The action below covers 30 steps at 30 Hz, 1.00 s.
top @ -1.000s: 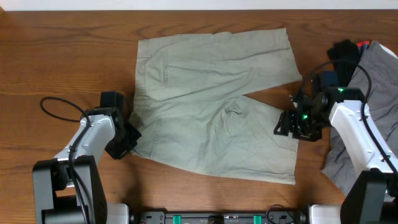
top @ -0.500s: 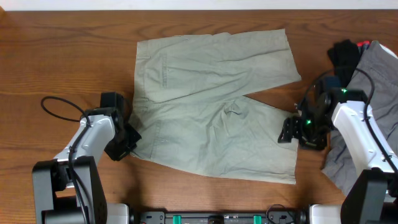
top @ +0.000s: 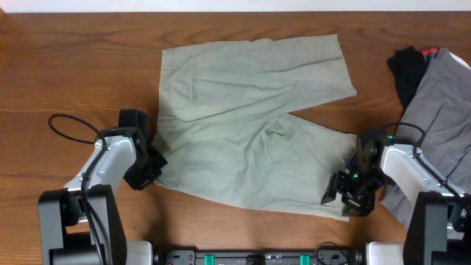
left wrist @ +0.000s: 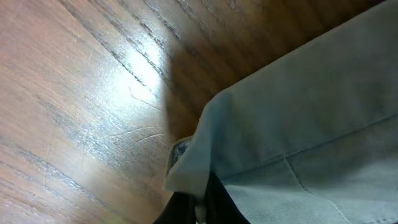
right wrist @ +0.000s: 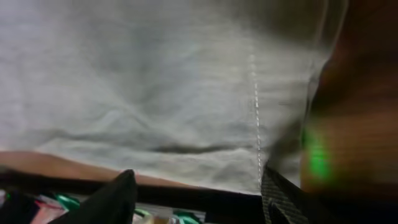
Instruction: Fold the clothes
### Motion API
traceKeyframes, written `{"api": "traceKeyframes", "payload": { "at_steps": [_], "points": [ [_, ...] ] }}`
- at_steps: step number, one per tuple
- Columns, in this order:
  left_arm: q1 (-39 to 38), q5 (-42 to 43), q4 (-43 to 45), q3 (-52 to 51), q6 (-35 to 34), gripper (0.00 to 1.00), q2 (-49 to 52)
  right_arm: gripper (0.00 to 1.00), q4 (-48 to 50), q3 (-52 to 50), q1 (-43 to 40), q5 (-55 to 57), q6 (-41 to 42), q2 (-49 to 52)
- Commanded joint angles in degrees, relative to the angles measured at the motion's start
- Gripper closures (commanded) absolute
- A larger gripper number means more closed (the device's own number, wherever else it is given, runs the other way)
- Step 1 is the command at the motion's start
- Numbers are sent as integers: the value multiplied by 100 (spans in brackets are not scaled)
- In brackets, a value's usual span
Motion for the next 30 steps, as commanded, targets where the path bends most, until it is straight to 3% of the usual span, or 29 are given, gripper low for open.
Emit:
{"api": "traceKeyframes", "payload": {
  "at_steps": [1, 3, 5, 9, 20, 26, 30],
  "points": [
    [26, -107, -15, 22, 101, 93, -74, 45, 269, -179, 37, -59, 621, -2],
    [26, -107, -11, 22, 101, 93, -74, 59, 435, -236, 37, -52, 734, -2],
    [26, -107, -11, 22, 101, 93, -74, 65, 450, -236, 37, -46, 817, -4],
    [26, -107, -13, 22, 144, 94, -74, 52, 343, -179, 35, -192, 557, -4],
    [26, -107, 31, 22, 144, 94, -74, 48, -660, 361, -7, -98, 466, -374],
    [26, -107, 94, 22, 162, 94, -74, 36, -758, 138, -9, 566, 1128, -831],
    [26, -107, 118, 22, 341, 94, -74, 36, -737, 107, -7, 612, 1370, -839]
  ]
}}
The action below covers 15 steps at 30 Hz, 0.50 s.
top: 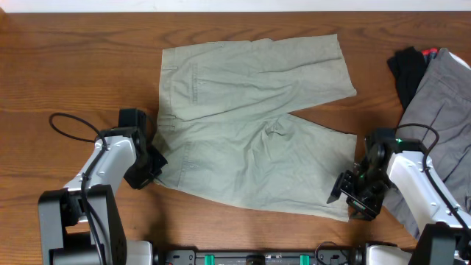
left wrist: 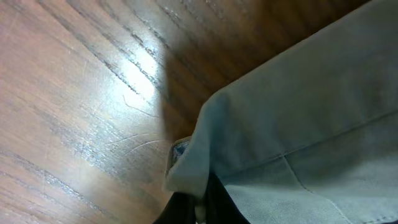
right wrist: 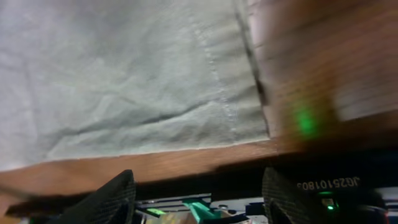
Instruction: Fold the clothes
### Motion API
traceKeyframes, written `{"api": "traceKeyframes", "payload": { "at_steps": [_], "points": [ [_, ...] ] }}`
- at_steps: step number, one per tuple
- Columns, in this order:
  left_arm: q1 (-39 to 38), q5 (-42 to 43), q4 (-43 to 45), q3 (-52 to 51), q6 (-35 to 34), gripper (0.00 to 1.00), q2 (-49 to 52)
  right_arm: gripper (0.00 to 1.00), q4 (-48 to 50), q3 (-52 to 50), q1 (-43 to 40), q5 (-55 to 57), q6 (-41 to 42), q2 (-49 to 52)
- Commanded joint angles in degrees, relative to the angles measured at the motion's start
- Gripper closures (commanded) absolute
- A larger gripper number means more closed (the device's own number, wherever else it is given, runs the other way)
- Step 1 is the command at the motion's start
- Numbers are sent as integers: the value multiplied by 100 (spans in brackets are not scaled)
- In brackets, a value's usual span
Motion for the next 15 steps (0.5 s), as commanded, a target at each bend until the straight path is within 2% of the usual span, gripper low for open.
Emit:
{"api": "traceKeyframes", "payload": {
  "at_steps": [1, 7, 15],
  "points": [
    [26, -105, 28, 22, 203, 93, -74, 36, -26, -81, -7, 264, 428, -50],
    [26, -105, 31, 22, 203, 93, -74, 36, 105, -310, -7, 297, 793, -50],
    [26, -105, 35, 22, 201, 93, -74, 39, 492, -839, -7, 299, 883, -50]
  ]
}}
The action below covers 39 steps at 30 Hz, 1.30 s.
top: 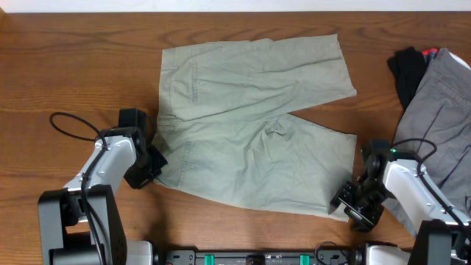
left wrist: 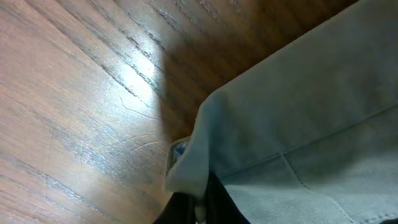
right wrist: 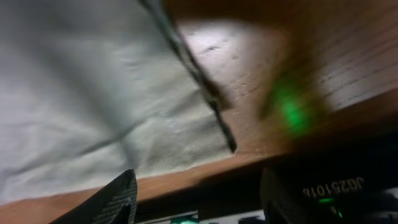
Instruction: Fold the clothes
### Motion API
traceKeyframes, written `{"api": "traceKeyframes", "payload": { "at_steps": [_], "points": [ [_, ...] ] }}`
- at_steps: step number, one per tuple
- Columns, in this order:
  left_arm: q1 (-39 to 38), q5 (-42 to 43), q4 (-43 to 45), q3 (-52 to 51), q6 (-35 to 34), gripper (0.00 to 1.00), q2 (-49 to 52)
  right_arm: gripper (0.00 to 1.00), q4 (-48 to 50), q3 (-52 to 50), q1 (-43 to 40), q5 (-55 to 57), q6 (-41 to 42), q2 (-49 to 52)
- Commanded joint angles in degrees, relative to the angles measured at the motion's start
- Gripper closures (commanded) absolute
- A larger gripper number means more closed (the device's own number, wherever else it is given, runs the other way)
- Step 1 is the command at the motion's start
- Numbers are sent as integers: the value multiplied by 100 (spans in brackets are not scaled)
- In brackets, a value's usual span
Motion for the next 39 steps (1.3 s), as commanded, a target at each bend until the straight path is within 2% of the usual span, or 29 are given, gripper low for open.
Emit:
{"api": "traceKeyframes", "payload": {
  "at_steps": [1, 5, 10, 17, 23, 27, 32, 39],
  "points": [
    [26, -105, 26, 22, 76, 93, -74, 39, 120, -201, -7, 52, 221, -46],
    [26, -105, 26, 22, 76, 93, -74, 43, 420, -289, -7, 57, 221, -46],
    [26, -105, 20, 22, 76, 93, -74, 59, 599, -289, -7, 55, 219, -46],
    [26, -105, 17, 22, 76, 93, -74, 98, 772, -142, -7, 57, -284, -59],
    [26, -103, 13, 79, 293, 94, -92, 99, 595, 459, -7, 55, -734, -348],
    [26, -52, -374, 323, 389, 94, -302, 99, 273, 1021, -7, 55, -772, -719],
    [26, 393, -1012, 772, 614, 94, -1016, 99, 24, 1740, -9, 101, -1010, -1182],
    [26, 389, -1781, 1064, 614, 94, -2208, 99, -160, 2514, -7, 258, -1362, -1449]
  ]
}}
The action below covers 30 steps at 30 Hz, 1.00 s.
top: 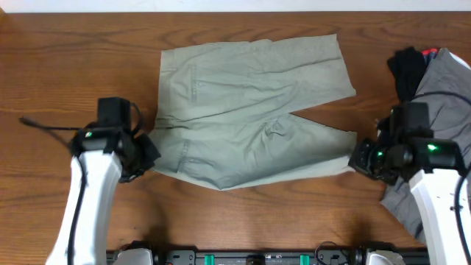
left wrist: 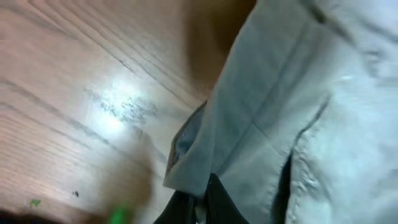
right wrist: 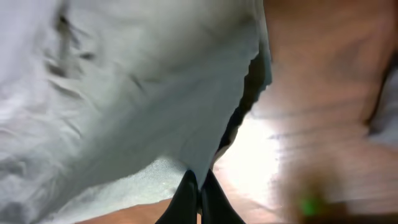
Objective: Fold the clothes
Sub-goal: 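Grasp the leg hems and fold the bottom half up toward the waistband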
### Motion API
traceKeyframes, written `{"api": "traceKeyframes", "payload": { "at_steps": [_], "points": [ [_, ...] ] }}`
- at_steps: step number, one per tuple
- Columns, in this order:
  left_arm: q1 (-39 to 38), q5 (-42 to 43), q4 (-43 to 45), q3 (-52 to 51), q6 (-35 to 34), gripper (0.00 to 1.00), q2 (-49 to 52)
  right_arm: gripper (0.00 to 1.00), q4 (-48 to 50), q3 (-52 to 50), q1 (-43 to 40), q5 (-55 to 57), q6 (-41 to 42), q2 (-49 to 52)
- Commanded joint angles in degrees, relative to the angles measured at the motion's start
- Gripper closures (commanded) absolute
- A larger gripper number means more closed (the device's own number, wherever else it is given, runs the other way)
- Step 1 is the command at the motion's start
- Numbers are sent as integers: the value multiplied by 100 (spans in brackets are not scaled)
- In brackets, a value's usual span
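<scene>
Pale green shorts (top: 250,110) lie spread on the wooden table (top: 66,59), waistband to the left and legs to the right. My left gripper (top: 146,158) is shut on the near corner of the waistband, seen close up as cloth (left wrist: 298,93) pinched in the left gripper (left wrist: 200,202). My right gripper (top: 358,158) is shut on the near leg's hem corner, where cloth (right wrist: 143,81) hangs from the right gripper (right wrist: 199,190). The near edge is raised off the table and sags between the two grippers.
A grey garment (top: 445,88) and a black one (top: 407,66) with a bit of red lie piled at the right edge, just beyond my right arm. Bare wood runs along the near side (top: 243,221) and the left.
My right gripper was open at the near hem corner and is now shut on it. Both grippers stand higher and farther from the near edge, with the shorts' near edge lifted.
My left gripper stayed shut on the waistband corner throughout. My right gripper was open over the near leg's hem, then closer to the hem's near corner, then right at it. Now it grips that corner, and both arms hold the near edge up.
</scene>
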Motion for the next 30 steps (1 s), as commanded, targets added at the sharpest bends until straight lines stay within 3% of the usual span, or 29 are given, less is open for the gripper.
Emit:
{"api": "traceKeyframes", "payload": {
  "at_steps": [1, 10, 19, 24, 30],
  "points": [
    [26, 4, -267, 87, 114, 94, -485, 99, -81, 348, -7, 203, -330, -74],
    [26, 203, -1475, 323, 114, 94, -1333, 99, -614, 846, -7, 286, -649, -109],
    [26, 219, -3012, 1781, 267, 94, -1661, 99, -1764, 2271, -7, 446, -927, -214],
    [26, -348, -2938, 1961, -31, 94, -1547, 99, -1191, 2446, -7, 446, -918, -48],
    [26, -433, -2833, 1958, -46, 94, -863, 99, 52, 2435, -7, 439, -892, 807]
  ]
}}
